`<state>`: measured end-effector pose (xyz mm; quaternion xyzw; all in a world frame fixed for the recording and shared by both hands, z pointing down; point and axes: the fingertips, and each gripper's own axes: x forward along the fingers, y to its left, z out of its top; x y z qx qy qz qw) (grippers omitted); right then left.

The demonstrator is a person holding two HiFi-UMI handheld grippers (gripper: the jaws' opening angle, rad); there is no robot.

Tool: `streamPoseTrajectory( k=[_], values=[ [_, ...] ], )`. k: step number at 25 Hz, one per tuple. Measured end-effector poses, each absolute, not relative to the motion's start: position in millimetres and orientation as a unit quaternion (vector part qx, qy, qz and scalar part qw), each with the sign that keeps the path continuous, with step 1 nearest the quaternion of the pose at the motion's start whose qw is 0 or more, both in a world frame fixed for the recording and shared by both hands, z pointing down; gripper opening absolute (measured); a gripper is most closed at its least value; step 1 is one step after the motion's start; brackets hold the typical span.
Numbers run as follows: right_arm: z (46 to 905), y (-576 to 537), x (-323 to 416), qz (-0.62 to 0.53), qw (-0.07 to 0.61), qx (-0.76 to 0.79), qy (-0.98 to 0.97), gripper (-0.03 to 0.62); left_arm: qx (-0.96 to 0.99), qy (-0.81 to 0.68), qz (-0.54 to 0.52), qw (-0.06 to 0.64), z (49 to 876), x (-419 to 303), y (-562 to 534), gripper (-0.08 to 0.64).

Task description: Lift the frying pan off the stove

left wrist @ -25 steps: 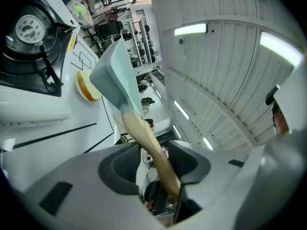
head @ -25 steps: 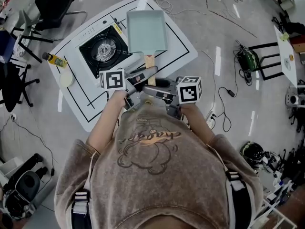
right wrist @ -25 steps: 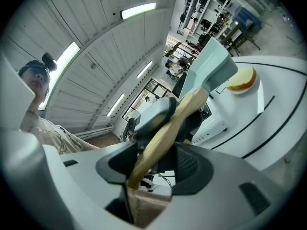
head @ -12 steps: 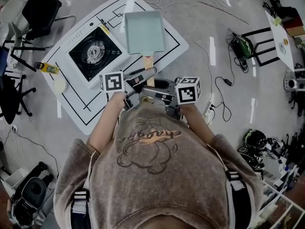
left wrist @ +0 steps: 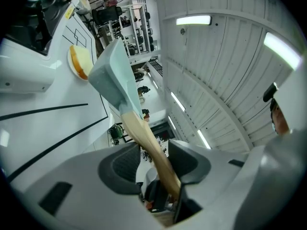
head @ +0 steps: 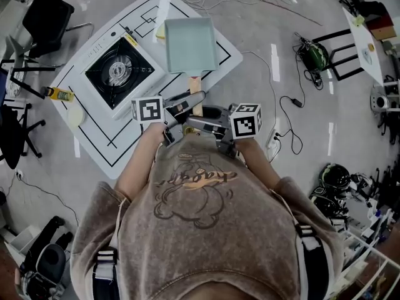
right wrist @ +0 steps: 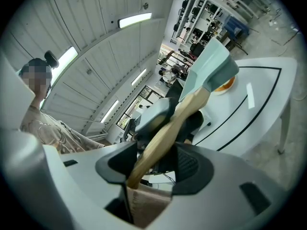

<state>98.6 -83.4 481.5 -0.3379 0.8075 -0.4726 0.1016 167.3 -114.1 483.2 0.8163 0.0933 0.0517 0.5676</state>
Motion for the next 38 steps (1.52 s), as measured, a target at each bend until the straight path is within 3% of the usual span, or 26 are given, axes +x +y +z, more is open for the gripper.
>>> streamPoseTrajectory(
  k=[38],
  values=[
    [480.0,-79.1,101.5,-0.478,0.118,-0.340,0.801,0.221,0.816,0.100,0.066,0.565,483.6,171.7,-108.0,0.192]
  ],
)
